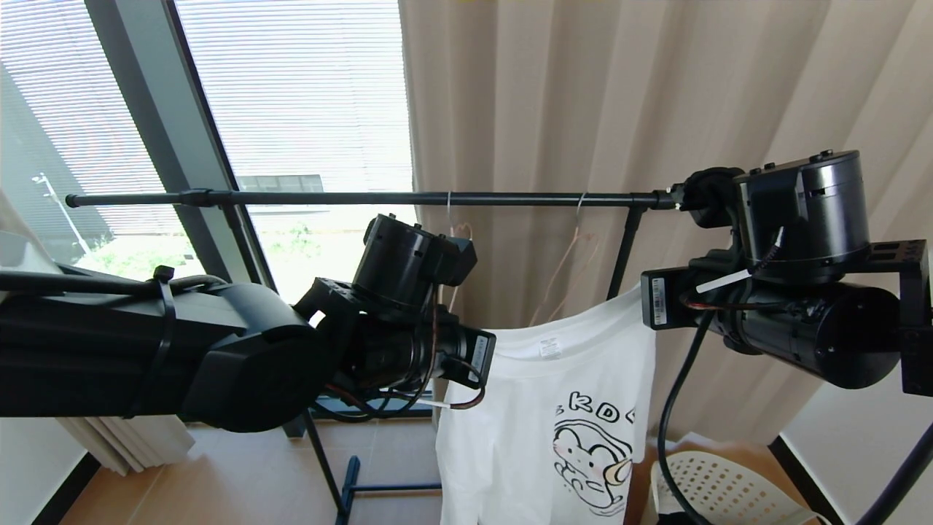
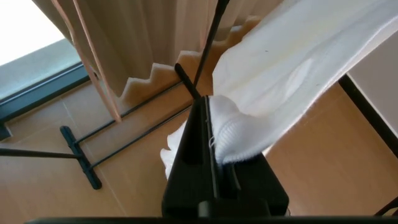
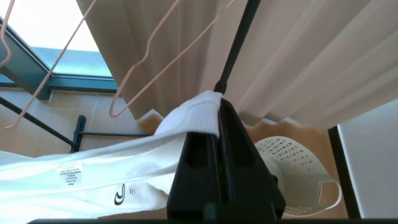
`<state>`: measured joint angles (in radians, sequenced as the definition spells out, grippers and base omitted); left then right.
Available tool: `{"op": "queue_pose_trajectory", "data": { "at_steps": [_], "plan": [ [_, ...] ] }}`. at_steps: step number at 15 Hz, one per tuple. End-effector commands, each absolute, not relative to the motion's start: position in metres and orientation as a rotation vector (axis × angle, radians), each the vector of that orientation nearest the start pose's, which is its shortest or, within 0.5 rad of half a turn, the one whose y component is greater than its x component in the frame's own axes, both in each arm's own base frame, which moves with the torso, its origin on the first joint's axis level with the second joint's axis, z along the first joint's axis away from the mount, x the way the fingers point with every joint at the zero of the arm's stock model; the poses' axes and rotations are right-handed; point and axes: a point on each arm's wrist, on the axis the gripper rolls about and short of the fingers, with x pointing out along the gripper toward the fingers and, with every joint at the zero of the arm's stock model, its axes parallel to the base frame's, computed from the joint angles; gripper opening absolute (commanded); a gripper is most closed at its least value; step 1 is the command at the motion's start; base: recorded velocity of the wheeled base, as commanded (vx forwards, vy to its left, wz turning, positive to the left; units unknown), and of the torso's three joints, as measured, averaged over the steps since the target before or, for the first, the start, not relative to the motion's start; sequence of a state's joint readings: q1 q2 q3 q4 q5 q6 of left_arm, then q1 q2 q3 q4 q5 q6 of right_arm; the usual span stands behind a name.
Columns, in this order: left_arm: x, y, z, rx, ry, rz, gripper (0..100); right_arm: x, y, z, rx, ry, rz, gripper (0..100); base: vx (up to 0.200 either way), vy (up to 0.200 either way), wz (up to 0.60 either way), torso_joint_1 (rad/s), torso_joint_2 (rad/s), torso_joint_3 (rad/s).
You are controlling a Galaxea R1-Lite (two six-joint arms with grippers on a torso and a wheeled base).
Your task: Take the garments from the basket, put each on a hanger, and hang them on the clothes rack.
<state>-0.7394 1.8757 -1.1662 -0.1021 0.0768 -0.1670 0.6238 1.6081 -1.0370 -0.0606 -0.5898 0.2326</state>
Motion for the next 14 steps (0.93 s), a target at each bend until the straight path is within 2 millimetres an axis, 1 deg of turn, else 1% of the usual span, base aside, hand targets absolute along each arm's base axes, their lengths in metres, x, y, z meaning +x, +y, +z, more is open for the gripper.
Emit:
{"op": "queue_pose_trajectory", "data": {
  "at_steps": [1,2,3,6,7,9,10,11,12,13,14],
  "plan": [
    [0.26,-0.235,0.173,0.09,0.618,-0.593,0,0.24,0.156,0.219,-0.067,0.421,-0.025,0,0.0,0.0,0.0,0.0,0.0,0.0],
    [0.258,-0.233,0.173,0.09,0.616,-0.595,0,0.242,0.154,0.219,-0.066,0.423,-0.034,0,0.0,0.0,0.0,0.0,0.0,0.0],
    [0.257,-0.232,0.173,0.089,0.613,-0.595,100,0.243,0.154,0.218,-0.064,0.424,-0.038,0,0.0,0.0,0.0,0.0,0.0,0.0],
    [0.247,-0.223,0.169,0.113,0.558,-0.627,100,0.245,0.155,0.218,-0.069,0.422,-0.036,0,0.0,0.0,0.0,0.0,0.0,0.0],
    [0.24,-0.217,0.171,0.103,0.525,-0.655,100,0.246,0.156,0.216,-0.081,0.424,-0.034,0,0.0,0.0,0.0,0.0,0.0,0.0],
    [0.237,-0.208,0.173,0.086,0.511,-0.669,100,0.248,0.157,0.216,-0.083,0.426,-0.034,0,0.0,0.0,0.0,0.0,0.0,0.0],
    [0.242,-0.201,0.175,0.079,0.507,-0.644,100,0.25,0.159,0.213,-0.092,0.433,-0.034,0,0.0,0.0,0.0,0.0,0.0,0.0],
    [0.242,-0.201,0.175,0.079,0.507,-0.644,100,0.25,0.159,0.213,-0.092,0.433,-0.034,0,0.0,0.0,0.0,0.0,0.0,0.0],
    [0.257,-0.191,0.178,0.081,0.484,-0.596,100,0.25,0.159,0.213,-0.092,0.433,-0.034,0,0.0,0.0,0.0,0.0,0.0,0.0],
    [0.261,-0.19,0.176,0.087,0.486,-0.582,100,0.25,0.159,0.213,-0.092,0.433,-0.035,0,0.0,0.0,0.0,0.0,0.0,0.0],
    [0.274,-0.188,0.173,0.094,0.486,-0.552,100,0.249,0.158,0.212,-0.101,0.436,-0.034,0,0.0,0.0,0.0,0.0,0.0,0.0]
  ]
}}
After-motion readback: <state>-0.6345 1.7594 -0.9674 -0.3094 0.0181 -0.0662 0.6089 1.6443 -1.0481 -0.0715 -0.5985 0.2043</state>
